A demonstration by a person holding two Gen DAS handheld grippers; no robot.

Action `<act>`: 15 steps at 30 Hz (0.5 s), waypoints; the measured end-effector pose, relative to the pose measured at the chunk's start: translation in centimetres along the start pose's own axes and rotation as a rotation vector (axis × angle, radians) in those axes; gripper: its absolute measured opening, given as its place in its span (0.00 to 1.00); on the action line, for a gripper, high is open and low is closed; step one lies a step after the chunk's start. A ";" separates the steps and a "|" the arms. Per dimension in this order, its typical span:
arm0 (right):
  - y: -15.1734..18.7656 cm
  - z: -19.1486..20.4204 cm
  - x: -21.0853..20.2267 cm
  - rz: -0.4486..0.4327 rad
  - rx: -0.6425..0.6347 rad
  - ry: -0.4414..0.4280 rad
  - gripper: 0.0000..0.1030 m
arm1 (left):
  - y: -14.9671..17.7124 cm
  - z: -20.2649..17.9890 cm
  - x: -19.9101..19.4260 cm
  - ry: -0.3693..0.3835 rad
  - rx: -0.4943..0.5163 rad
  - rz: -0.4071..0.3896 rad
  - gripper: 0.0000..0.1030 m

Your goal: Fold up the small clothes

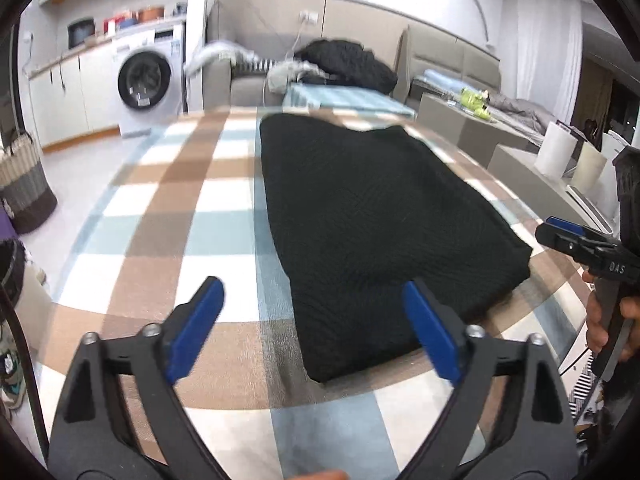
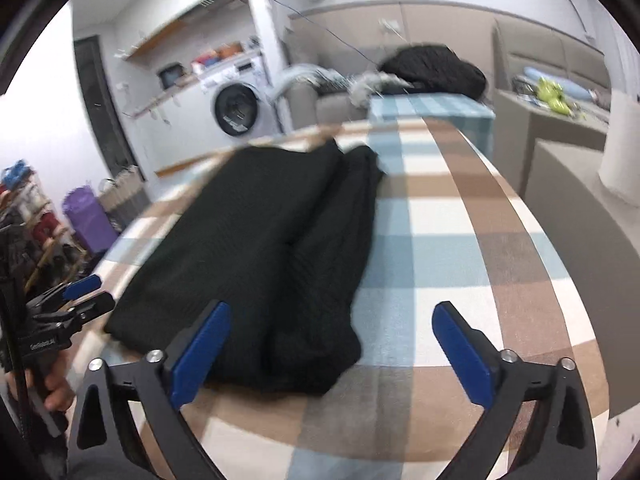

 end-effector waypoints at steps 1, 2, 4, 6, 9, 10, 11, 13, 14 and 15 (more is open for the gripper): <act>0.0 0.4 -0.6 -0.019 -0.012 -0.025 1.00 | 0.0 -0.2 -0.6 -0.001 0.007 -0.016 0.99; 0.0 0.8 -1.2 -0.034 -0.017 -0.041 1.00 | -0.1 -0.3 -1.1 -0.001 0.006 -0.026 0.99; 0.0 1.3 -1.7 -0.064 -0.016 -0.073 1.00 | -0.2 -0.4 -2.2 -0.001 -0.010 -0.063 0.99; 0.2 1.9 -2.4 -0.099 -0.018 -0.106 1.00 | -0.2 -0.3 -2.9 -0.005 -0.017 -0.086 0.99; 0.7 2.8 -3.3 -0.141 -0.032 -0.148 1.00 | -0.1 -0.2 -4.0 -0.020 0.000 -0.123 0.99; 0.8 3.1 -3.5 -0.153 -0.036 -0.156 1.00 | 0.0 -0.1 -4.3 -0.035 0.012 -0.140 0.99; 1.0 3.3 -3.7 -0.163 -0.041 -0.159 1.00 | 0.0 -0.1 -4.5 -0.046 0.017 -0.154 0.99; 1.5 3.9 -3.8 -0.171 -0.062 -0.171 1.00 | 0.2 0.1 -4.8 -0.051 0.020 -0.166 0.99; 1.7 4.3 -3.8 -0.164 -0.081 -0.178 1.00 | 0.3 0.2 -4.7 -0.046 0.017 -0.165 0.99; 1.9 4.5 -3.8 -0.160 -0.094 -0.184 1.00 | 0.4 0.1 -4.7 -0.037 0.018 -0.160 0.99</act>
Point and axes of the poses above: each gripper's, at about its wrist camera, not at the fingertips, and x roughly the way its jaws point, z to its left, y to its underside, the point moved 5 cm from there along x, roughly the way its jaws point, and after that the axes turned 12 degrees about -z, right-handed, at the moved point
